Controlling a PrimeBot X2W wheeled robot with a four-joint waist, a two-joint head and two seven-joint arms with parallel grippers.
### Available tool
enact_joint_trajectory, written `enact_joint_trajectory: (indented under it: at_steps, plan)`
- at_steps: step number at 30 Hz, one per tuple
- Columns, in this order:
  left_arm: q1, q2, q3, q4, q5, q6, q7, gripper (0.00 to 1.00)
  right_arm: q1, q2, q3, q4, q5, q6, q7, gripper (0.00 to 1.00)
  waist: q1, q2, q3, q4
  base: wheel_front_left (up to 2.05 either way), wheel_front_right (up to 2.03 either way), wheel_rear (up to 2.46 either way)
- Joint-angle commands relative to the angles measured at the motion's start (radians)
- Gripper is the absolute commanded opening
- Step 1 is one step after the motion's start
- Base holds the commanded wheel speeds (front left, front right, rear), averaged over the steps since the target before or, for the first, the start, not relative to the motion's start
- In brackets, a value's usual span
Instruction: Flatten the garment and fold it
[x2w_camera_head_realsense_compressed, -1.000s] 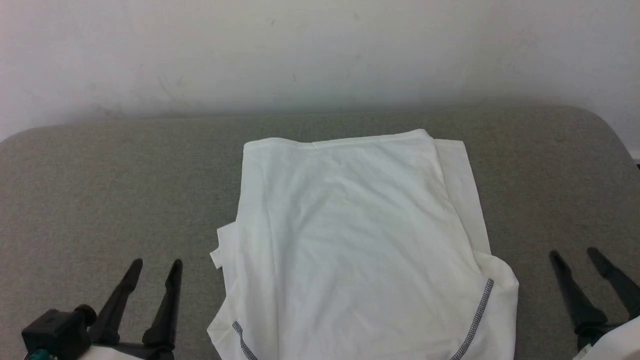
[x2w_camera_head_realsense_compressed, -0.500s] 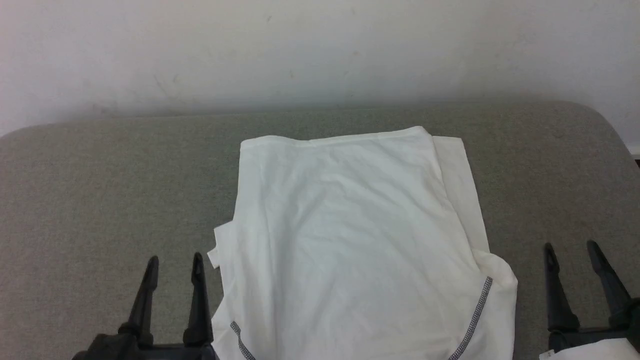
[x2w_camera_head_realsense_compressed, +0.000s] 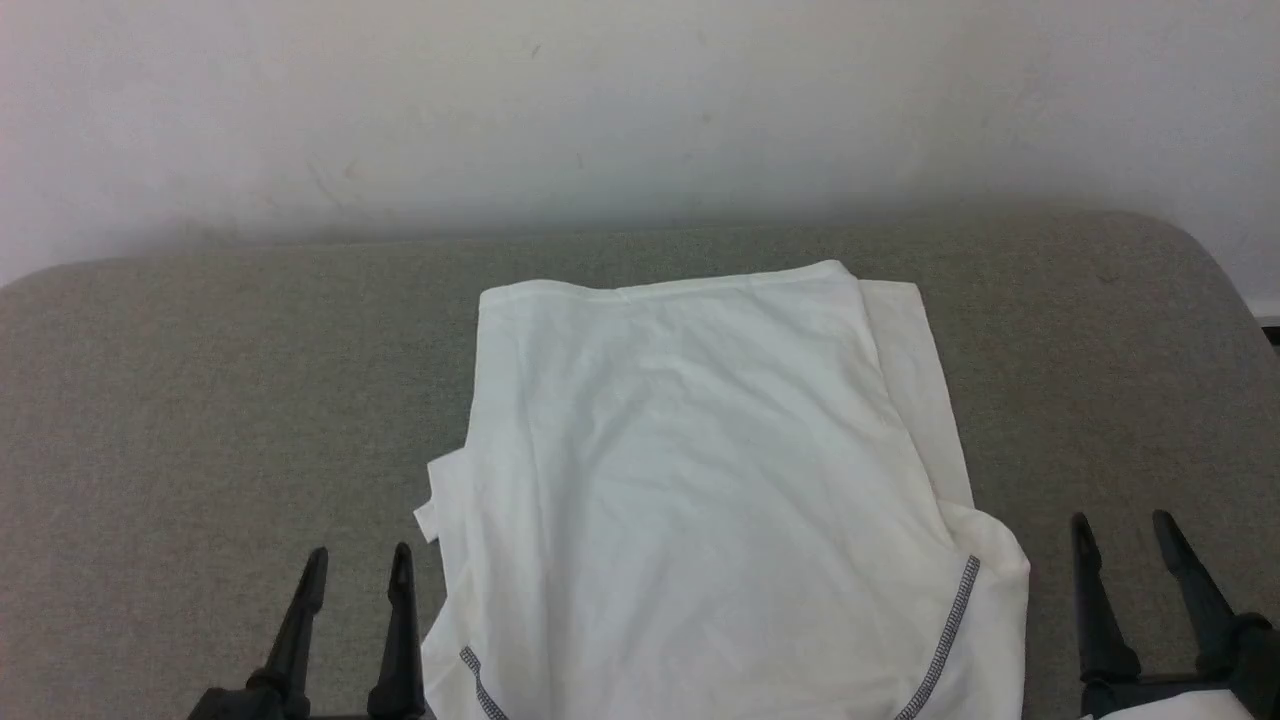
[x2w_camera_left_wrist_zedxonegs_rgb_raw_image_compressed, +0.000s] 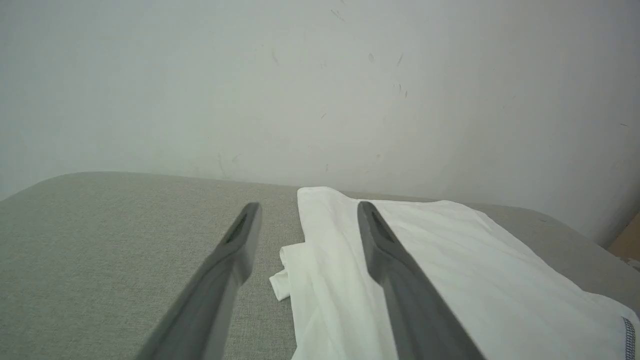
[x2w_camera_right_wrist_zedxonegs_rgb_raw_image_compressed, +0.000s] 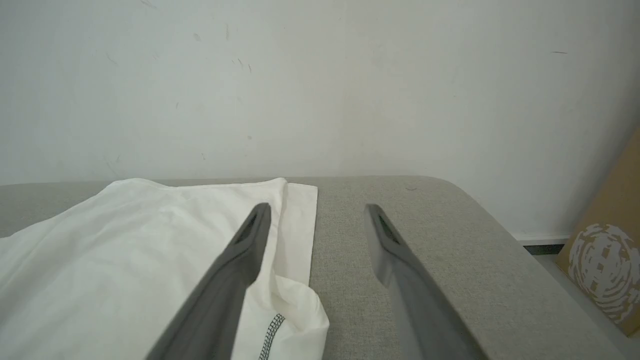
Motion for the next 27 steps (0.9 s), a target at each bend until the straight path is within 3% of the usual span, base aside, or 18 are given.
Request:
enact_joint_trajectory:
  at_steps: [1,4,8,17,27]
  plan:
    - [0.007,-0.005,0.010,0.007,0.012,-0.010,-0.005,1.00,-0.005,0.003,0.000,0.001,0.003,-0.001,-0.002,1.00,0.0000,0.0000,0.002,0.001,0.00,0.00,0.00]
    - [-0.005,0.007,0.023,0.033,0.018,-0.034,-0.005,1.00,-0.005,0.003,-0.001,0.000,0.009,-0.001,-0.001,1.00,0.0000,0.0000,0.011,0.003,0.00,0.00,0.00]
    - [-0.067,0.078,0.025,0.089,0.027,-0.076,0.058,1.00,-0.015,0.003,0.003,-0.006,0.012,-0.001,0.004,1.00,0.0000,0.0000,0.034,0.007,0.00,0.00,0.00]
    - [-0.334,0.255,0.000,0.155,-0.071,-0.190,0.383,1.00,-0.056,0.003,0.022,-0.018,0.020,-0.001,0.018,1.00,0.0000,0.0000,0.143,0.002,0.00,0.00,0.00]
    - [-0.528,0.445,-0.111,0.201,-0.345,-0.209,0.764,1.00,-0.111,0.003,0.032,-0.007,0.031,-0.001,0.003,1.00,0.0000,0.0000,0.254,-0.032,0.00,0.00,0.00]
